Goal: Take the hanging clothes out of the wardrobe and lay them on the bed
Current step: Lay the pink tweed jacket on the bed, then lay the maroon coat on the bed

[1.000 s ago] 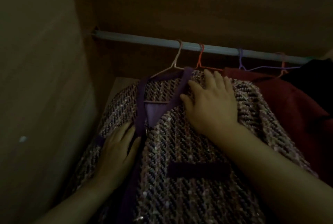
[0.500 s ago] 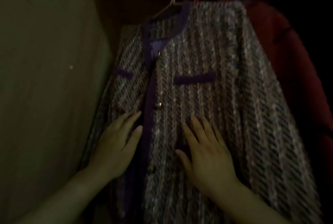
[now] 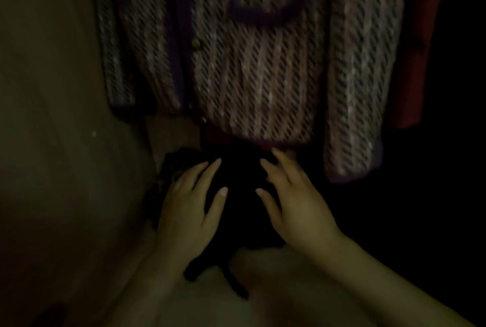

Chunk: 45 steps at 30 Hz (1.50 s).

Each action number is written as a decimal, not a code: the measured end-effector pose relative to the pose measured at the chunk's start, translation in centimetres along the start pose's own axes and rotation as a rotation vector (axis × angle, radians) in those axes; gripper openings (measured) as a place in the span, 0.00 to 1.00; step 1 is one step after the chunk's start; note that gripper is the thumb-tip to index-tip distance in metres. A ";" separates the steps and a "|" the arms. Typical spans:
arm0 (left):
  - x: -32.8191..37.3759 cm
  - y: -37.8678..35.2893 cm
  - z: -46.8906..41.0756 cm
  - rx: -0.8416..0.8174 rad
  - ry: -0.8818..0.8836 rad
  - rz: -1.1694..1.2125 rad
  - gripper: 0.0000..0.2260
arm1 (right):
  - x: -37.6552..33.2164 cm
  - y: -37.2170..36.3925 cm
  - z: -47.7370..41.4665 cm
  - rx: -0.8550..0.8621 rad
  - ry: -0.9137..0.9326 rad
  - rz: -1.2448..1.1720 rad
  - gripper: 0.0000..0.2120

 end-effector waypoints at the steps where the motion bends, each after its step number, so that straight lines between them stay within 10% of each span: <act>1: 0.6 -0.5 2.4 -0.026 0.023 0.017 0.26 | 0.1 0.7 2.7 -0.027 -0.068 -0.003 0.25; 13: 10.1 -5.1 35.6 -0.704 0.041 0.309 0.27 | -3.7 14.7 39.5 -0.411 -0.704 0.349 0.26; 24: 30.4 -1.7 55.2 -1.288 -0.629 0.529 0.32 | -16.3 38.8 61.3 -0.327 -1.397 0.824 0.25; 32: 49.0 6.8 68.7 -1.390 -1.052 0.781 0.28 | -26.4 54.6 71.9 -0.039 -1.709 1.067 0.27; 45: 71.9 22.9 90.3 -1.475 -1.254 1.008 0.26 | -37.6 78.1 86.6 0.169 -1.836 1.178 0.27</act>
Point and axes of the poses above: each hand's wrist, its own z-axis away from the middle knuckle, its own y-axis out of the back of the hand, x = y × z, the point moved 7 cm from there along -z, towards the middle knuckle, and after that the axes turned 11 degrees about x, right-handed, at the moved point
